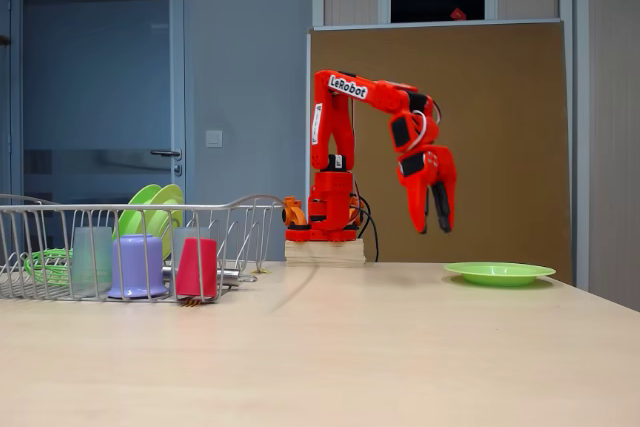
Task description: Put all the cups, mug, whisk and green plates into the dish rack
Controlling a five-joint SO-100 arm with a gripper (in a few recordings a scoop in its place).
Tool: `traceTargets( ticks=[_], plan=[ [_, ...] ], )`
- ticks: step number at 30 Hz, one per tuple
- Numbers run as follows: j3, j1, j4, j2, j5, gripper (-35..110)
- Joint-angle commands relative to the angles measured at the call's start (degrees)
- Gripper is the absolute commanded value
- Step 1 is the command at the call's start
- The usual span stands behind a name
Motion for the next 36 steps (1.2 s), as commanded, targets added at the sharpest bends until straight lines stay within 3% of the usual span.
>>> traceTargets(
  ticks=[1, 18, 30, 36],
  plan=[
    [-1.41, -4.39, -5.10, -2.90, 7.21, 29],
    [-2.29, -10.11, -21.62, -16.17, 23.12, 33],
    [8.00, -8.61, -34.89, -16.79, 24.17, 31],
    [12.13, -8.44, -36.04, -14.50, 24.26, 24]
  ],
)
